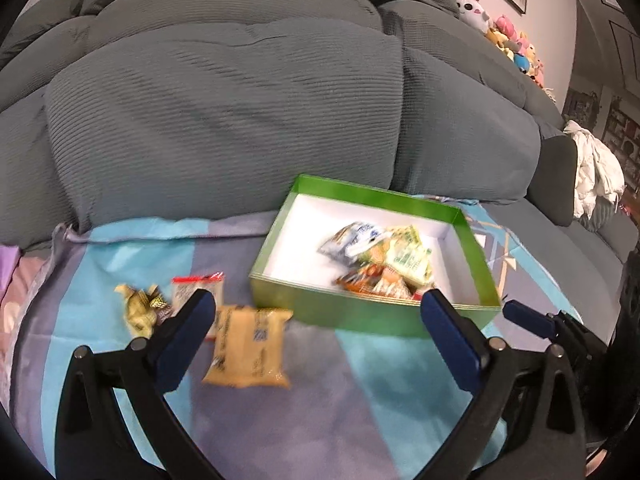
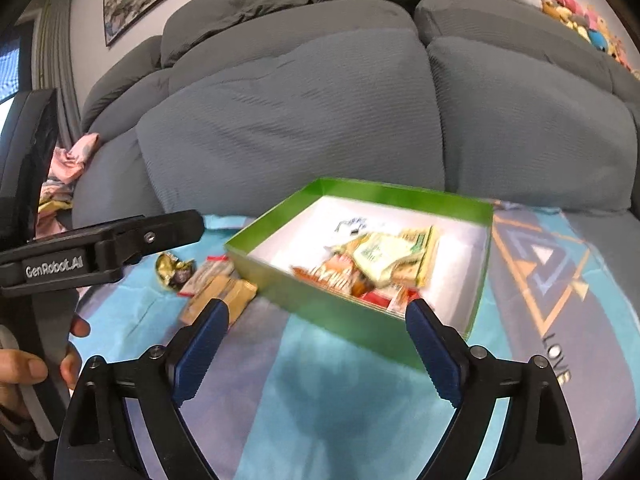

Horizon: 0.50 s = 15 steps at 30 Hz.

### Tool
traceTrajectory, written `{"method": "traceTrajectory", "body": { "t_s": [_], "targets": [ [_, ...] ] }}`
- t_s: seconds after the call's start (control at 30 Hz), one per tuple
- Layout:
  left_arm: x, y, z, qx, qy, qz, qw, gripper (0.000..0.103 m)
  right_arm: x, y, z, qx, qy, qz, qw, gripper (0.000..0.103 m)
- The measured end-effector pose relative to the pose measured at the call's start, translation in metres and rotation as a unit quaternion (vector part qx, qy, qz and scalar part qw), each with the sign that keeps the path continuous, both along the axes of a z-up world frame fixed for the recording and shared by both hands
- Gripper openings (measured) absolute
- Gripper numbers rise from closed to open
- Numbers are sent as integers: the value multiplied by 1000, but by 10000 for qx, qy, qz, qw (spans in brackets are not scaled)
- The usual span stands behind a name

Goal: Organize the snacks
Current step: 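Move the right tool back toward the tan pastry bag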

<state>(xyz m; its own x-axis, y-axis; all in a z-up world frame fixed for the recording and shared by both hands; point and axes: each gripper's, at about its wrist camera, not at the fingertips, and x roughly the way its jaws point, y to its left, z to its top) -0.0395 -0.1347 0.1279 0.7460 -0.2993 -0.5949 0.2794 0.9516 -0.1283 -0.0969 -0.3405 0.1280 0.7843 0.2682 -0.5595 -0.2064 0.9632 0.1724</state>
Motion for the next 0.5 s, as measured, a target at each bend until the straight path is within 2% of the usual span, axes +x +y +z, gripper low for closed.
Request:
{"method": "traceTrajectory", "body": {
  "t_s": [0.3,0.5],
  "targets": [
    [-24,78,-32,-366,446,502,9971,103,-10,21,-21,153,419,309,9985,90],
    [-32,104,-63,-629,805,654,9926,103,-5,45,-31,73,606,530,9967,90]
  ]
}}
